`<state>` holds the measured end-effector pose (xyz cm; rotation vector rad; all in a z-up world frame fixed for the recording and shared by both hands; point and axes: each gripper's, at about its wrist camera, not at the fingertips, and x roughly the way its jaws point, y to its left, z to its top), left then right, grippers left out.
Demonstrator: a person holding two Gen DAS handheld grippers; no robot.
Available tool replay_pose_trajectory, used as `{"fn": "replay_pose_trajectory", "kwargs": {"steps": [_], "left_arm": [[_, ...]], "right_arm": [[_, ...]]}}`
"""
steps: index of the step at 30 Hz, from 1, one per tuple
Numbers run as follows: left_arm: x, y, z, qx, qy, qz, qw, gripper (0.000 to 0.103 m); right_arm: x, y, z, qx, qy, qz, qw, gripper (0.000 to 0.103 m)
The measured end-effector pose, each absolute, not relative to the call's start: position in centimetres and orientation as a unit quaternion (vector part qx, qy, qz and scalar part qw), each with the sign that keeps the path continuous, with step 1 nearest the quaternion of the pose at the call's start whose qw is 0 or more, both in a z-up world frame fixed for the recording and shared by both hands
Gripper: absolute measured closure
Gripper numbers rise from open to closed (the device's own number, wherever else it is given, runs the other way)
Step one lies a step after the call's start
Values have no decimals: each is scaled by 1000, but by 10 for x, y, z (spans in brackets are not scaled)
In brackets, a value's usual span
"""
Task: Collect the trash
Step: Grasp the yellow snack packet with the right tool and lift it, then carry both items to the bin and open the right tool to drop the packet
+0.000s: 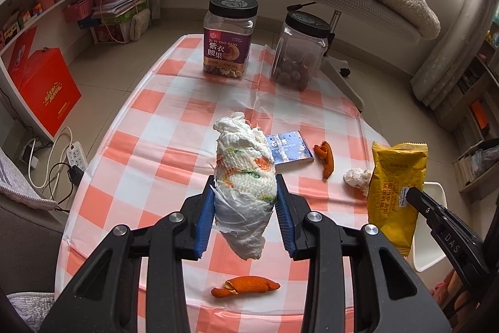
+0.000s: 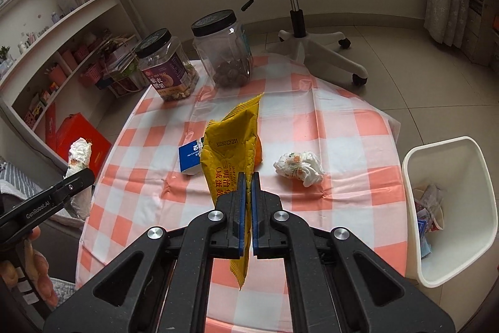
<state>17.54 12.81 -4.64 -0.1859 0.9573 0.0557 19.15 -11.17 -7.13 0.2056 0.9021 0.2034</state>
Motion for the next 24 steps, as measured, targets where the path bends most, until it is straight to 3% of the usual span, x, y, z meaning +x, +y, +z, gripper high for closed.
{"fn": "replay_pose_trajectory", "kwargs": {"steps": [24], "left_arm": [[193,-16,-53,-31,456,-72,887,67]], "right_arm": [[161,-287,-44,137,382,-66,911,101]]}}
